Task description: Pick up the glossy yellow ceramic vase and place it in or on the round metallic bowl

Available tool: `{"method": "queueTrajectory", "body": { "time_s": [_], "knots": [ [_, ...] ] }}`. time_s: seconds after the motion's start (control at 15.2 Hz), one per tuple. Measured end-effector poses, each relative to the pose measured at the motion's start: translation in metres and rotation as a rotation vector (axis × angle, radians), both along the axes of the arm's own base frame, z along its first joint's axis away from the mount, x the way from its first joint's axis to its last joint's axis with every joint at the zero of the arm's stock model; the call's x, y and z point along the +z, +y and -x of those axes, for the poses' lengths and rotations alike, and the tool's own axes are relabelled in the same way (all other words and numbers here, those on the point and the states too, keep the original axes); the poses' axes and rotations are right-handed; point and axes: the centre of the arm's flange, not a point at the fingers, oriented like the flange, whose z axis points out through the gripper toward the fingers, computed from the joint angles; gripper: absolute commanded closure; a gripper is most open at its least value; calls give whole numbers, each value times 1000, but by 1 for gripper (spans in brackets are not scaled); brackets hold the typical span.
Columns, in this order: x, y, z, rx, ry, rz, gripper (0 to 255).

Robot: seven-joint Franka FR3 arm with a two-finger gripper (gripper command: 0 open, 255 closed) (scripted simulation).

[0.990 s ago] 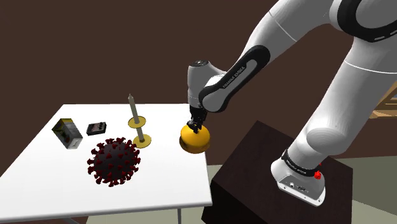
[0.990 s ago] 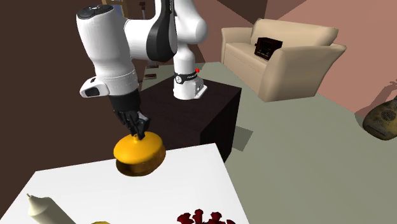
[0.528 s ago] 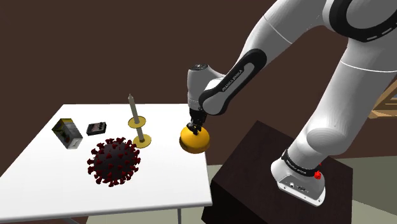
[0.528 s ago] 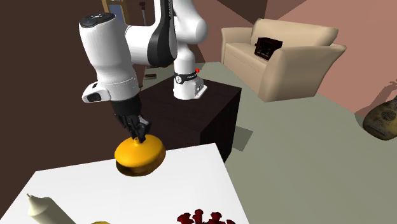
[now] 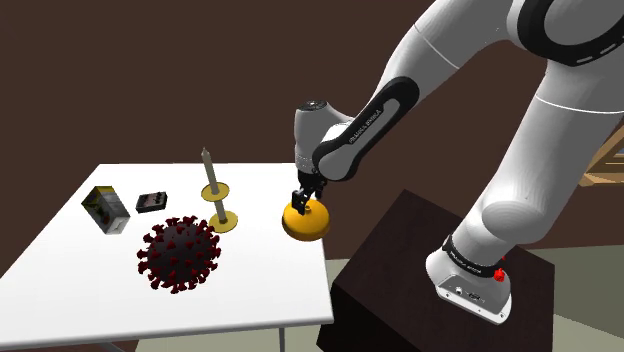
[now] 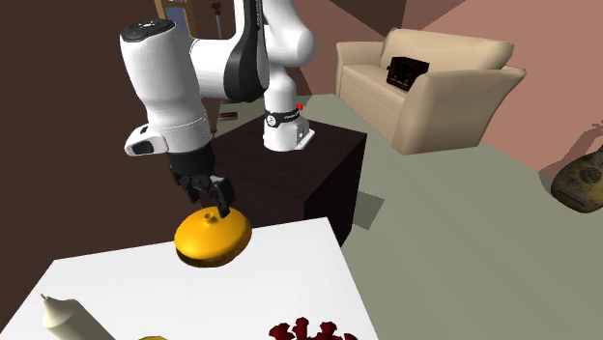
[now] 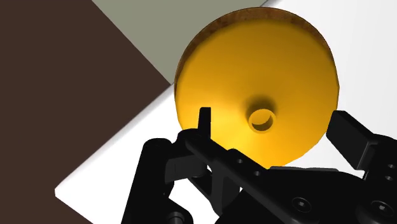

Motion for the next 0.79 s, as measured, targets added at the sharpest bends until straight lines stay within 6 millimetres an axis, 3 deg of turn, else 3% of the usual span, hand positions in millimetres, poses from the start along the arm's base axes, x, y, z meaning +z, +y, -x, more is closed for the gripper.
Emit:
{"method": "queueTrajectory", "body": {
  "time_s": [0.13,0.4,0.79],
  "knots": [
    [6,0,-1,0,0,0,0],
    [45,0,-3,0,-1,0,0],
    [50,1,-3,0,0,0,0]
  ]
}}
